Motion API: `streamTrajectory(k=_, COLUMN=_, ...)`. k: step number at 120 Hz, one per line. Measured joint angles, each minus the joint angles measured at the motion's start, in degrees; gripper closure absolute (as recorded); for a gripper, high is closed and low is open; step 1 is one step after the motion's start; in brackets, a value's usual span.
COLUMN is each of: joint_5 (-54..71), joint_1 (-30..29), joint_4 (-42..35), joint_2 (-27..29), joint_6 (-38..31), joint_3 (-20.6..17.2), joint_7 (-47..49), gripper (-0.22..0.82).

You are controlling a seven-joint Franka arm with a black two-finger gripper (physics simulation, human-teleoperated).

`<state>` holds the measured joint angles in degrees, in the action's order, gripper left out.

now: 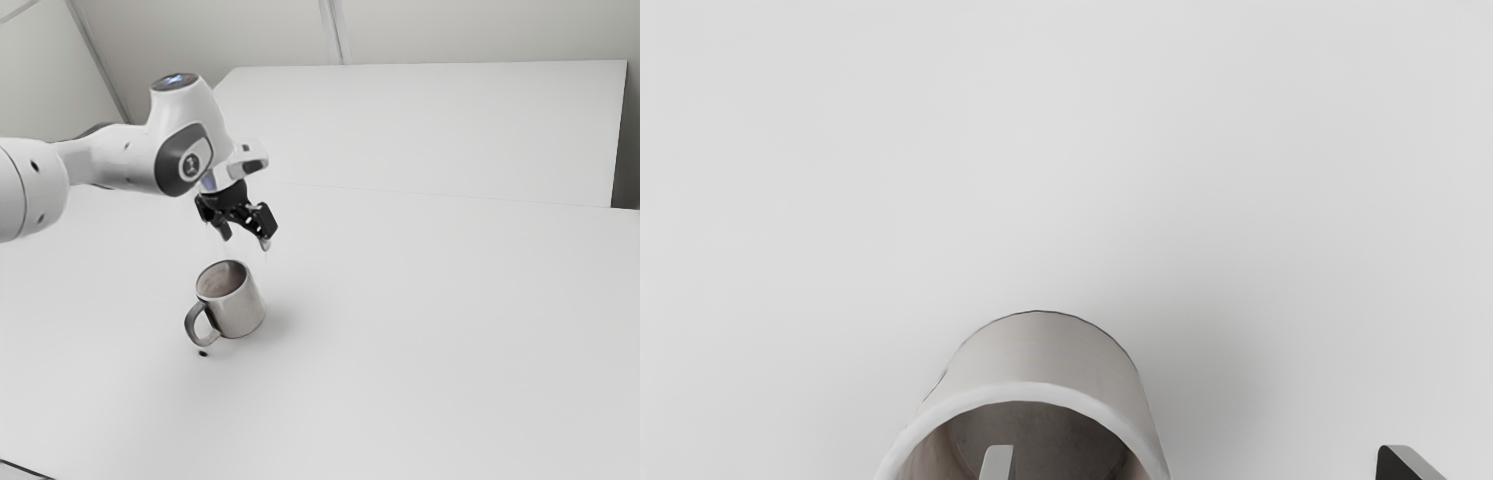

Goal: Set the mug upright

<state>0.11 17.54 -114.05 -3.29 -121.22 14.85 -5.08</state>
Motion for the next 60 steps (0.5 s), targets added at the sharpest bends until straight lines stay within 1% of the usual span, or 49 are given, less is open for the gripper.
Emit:
streamTrajectory(k=37, joint_5=3.4, joint_1=0.2, joint_4=13.3, joint_2=0.0, joint_6=13.4, joint_3=0.7, joint_7=-0.5, gripper=0.0)
streamTrajectory(k=45, joint_5=3.8, joint_1=0.3, joint_4=14.7, joint_2=0.8, joint_6=15.8, joint_3=0.7, joint_7=-0.6, gripper=0.0)
streamTrajectory(k=60, joint_5=4.6, joint_1=0.7, joint_4=19.9, joint_2=2.2, joint_6=21.0, joint_3=0.8, joint_7=-0.8, gripper=0.0)
